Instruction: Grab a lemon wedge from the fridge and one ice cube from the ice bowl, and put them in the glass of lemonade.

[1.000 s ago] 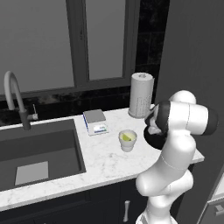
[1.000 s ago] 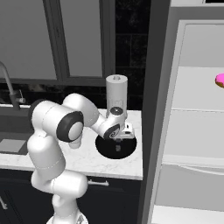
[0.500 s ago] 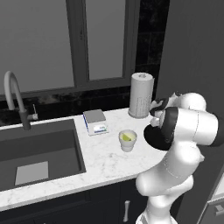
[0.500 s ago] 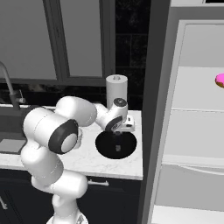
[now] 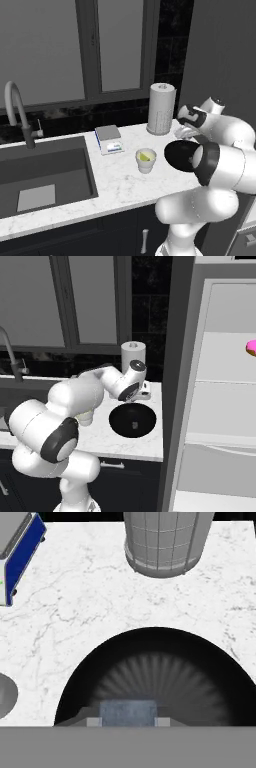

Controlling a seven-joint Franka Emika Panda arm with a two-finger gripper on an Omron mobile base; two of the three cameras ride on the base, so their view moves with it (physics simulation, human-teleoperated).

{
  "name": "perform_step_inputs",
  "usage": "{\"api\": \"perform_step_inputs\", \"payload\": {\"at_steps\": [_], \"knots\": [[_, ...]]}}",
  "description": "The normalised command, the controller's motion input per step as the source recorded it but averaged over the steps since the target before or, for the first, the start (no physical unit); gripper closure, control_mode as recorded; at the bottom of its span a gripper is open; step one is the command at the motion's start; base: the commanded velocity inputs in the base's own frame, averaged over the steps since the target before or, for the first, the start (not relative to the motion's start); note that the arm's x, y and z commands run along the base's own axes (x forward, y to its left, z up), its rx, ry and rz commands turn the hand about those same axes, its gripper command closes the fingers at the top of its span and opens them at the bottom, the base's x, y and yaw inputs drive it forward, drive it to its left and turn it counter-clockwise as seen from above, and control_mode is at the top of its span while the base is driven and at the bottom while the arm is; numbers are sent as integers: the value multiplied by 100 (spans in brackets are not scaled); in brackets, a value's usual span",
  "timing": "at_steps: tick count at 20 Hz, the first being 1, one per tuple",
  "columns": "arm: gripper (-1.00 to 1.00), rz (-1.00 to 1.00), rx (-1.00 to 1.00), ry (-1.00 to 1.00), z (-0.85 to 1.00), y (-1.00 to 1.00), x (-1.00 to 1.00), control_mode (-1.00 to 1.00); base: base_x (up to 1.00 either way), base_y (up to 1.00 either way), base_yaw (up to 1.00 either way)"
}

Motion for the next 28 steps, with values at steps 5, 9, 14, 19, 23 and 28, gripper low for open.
{"api": "perform_step_inputs", "payload": {"at_steps": [5,9,14,19,23,28], "knots": [[100,14,2,0,67,69,-21,-100,0,0,0],[100,12,-1,5,59,95,-49,-100,0,0,0],[100,13,-12,6,12,98,-71,-100,0,0,0],[100,1,-12,-2,-12,51,-32,-100,0,0,0],[100,0,-10,-1,-6,20,0,-100,0,0,0],[100,0,-2,0,0,8,2,-100,0,0,0]]}}
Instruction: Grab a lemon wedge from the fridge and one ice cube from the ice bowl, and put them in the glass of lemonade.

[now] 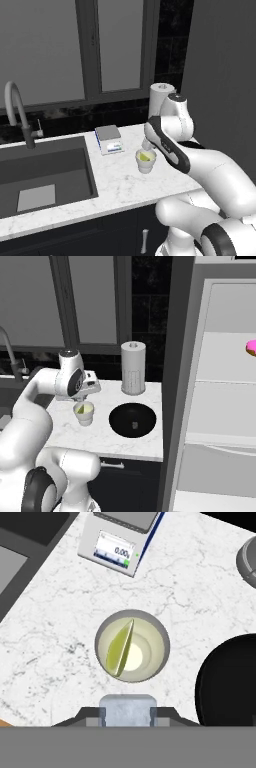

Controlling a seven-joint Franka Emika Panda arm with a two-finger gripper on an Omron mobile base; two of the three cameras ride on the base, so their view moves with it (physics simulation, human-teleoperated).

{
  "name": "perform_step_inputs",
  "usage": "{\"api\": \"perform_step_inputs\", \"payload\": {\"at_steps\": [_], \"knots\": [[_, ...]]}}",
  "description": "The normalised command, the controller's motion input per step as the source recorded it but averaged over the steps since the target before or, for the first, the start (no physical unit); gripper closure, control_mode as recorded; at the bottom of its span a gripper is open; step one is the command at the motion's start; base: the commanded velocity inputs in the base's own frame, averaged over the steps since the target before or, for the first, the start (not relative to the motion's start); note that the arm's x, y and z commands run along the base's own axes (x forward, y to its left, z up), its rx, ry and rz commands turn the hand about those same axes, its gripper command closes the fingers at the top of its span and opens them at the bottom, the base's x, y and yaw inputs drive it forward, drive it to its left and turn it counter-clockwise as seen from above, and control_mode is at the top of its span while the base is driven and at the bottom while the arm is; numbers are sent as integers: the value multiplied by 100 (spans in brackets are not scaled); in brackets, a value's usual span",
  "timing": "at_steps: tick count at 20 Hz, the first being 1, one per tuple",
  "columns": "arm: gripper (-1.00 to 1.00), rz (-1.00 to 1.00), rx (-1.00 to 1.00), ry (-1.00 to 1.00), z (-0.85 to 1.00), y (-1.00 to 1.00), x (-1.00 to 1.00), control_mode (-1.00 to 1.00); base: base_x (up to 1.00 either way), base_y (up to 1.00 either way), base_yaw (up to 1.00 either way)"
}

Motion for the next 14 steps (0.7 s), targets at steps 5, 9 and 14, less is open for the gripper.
{"api": "perform_step_inputs", "payload": {"at_steps": [5,9,14], "knots": [[100,0,-1,0,0,7,4,-100,0,0,0],[100,0,0,0,0,0,7,-100,0,0,0],[100,0,0,0,0,0,25,-100,0,0,0]]}}
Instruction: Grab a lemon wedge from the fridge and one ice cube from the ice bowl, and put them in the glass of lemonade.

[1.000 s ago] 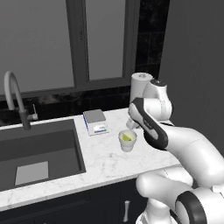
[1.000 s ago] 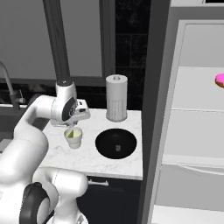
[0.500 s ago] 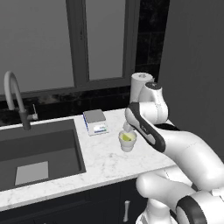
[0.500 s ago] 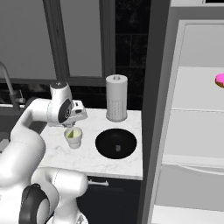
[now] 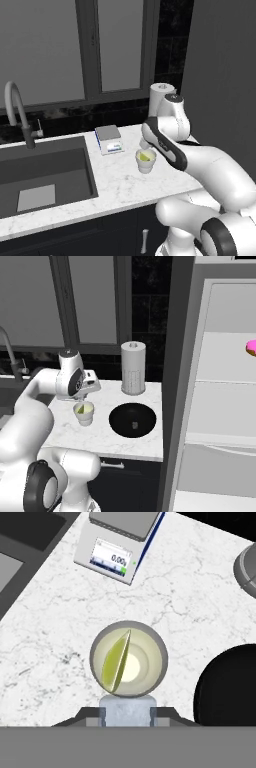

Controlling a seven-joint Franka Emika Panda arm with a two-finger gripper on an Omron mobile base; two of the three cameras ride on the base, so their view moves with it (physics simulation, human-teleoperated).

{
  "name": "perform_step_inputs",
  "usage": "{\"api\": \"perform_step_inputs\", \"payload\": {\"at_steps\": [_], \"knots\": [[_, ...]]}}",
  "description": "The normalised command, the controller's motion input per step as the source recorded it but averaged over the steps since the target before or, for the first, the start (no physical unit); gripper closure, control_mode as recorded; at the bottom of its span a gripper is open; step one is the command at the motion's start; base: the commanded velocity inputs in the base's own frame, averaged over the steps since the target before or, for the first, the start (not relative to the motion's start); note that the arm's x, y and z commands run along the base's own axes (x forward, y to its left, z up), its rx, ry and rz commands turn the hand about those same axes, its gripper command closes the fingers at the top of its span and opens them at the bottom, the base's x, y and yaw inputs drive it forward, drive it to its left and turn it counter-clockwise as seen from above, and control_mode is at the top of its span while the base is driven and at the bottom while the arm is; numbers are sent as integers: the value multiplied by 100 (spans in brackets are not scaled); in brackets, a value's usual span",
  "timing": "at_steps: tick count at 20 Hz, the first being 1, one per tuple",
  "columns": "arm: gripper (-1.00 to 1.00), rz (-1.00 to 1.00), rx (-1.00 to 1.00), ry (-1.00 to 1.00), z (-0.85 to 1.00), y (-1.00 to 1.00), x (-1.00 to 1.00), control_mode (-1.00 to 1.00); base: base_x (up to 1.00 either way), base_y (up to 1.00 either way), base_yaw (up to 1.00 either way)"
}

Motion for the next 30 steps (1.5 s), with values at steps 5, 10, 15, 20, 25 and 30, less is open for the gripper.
{"api": "perform_step_inputs", "payload": {"at_steps": [5,10,15,20,25,30], "knots": [[100,-3,0,1,-1,1,46,-100,0,0,0],[100,-4,-4,11,-1,0,22,-100,0,0,0],[100,-10,0,2,-7,0,-27,-100,0,0,0],[100,-2,0,-3,-13,0,-3,-100,0,0,0],[100,0,0,0,-41,0,4,-100,0,0,0],[100,-1,-2,0,-15,12,13,-100,0,0,0]]}}
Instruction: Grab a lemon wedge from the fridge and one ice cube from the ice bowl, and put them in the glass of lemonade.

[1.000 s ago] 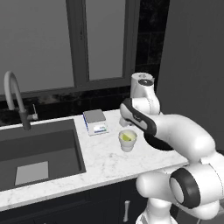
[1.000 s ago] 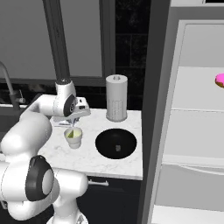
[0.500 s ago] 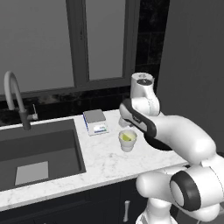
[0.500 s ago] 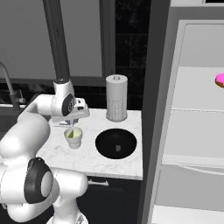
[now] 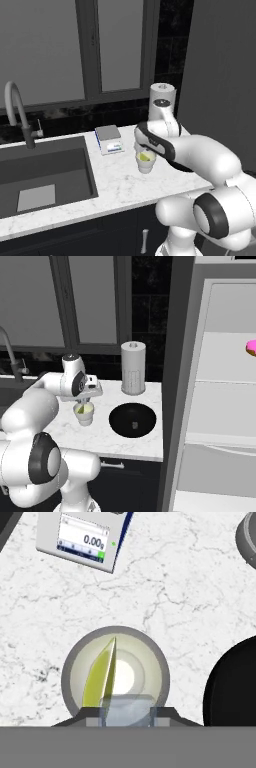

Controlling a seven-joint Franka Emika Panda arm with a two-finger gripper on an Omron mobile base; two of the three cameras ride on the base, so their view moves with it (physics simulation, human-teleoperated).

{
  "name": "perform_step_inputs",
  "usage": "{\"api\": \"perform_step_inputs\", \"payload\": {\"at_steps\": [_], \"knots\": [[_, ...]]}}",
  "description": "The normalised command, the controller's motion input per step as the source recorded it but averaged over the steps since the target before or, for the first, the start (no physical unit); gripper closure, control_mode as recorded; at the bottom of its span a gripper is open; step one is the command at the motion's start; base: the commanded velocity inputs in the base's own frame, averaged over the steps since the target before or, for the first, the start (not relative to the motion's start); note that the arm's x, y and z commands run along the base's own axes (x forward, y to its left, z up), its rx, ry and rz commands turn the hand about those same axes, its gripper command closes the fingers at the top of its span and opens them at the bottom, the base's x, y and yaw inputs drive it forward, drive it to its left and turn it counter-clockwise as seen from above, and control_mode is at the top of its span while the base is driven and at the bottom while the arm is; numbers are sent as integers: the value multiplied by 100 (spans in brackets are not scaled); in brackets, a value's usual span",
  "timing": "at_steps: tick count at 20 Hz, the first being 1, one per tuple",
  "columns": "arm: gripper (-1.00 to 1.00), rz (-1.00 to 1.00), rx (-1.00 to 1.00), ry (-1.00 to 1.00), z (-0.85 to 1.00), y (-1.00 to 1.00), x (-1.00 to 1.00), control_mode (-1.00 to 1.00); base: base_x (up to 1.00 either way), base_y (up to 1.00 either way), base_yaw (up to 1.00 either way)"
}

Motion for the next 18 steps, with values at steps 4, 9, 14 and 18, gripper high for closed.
{"api": "perform_step_inputs", "payload": {"at_steps": [4,9,14,18], "knots": [[100,0,-2,0,0,5,14,-100,0,0,0],[100,0,0,0,-8,-13,2,-100,0,0,0],[100,0,0,0,-6,-10,0,-100,0,0,0],[100,0,0,0,0,4,6,-100,0,0,0]]}}
